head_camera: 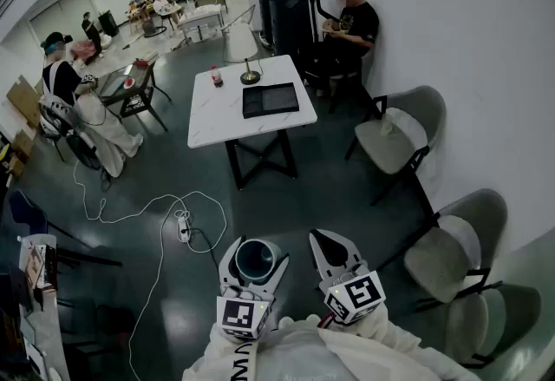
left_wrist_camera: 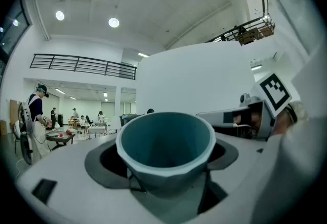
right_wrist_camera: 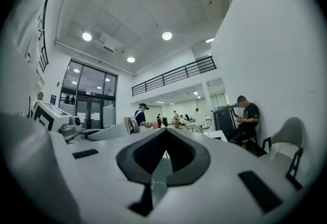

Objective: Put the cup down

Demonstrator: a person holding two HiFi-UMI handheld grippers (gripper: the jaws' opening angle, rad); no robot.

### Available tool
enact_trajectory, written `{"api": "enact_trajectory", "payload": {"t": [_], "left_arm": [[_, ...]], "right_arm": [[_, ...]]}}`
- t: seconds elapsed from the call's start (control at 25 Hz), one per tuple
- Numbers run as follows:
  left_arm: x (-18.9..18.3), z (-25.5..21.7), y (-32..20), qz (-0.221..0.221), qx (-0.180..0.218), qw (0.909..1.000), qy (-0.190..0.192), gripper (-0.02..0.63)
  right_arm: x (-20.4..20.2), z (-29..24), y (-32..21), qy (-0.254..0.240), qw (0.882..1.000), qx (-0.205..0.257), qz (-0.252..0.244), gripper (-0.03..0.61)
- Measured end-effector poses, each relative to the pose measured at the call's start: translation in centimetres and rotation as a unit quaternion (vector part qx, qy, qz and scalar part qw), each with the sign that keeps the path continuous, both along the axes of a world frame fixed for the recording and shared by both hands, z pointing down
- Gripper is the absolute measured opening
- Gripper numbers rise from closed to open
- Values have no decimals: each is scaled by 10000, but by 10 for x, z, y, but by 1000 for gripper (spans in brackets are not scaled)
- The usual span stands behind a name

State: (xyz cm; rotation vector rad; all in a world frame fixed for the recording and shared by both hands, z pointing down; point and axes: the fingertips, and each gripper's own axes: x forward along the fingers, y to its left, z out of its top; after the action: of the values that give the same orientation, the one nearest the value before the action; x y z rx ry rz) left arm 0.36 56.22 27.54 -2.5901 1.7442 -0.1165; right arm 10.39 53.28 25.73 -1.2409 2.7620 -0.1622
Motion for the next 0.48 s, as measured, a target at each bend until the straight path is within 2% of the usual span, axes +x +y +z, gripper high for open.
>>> {"api": "enact_trajectory", "payload": {"t": [0.48], "left_arm": [[6,3,2,-46,-42,10000,17,414]], "right_arm": [[4,6,0,-18,9999,-90,-101,5]]}}
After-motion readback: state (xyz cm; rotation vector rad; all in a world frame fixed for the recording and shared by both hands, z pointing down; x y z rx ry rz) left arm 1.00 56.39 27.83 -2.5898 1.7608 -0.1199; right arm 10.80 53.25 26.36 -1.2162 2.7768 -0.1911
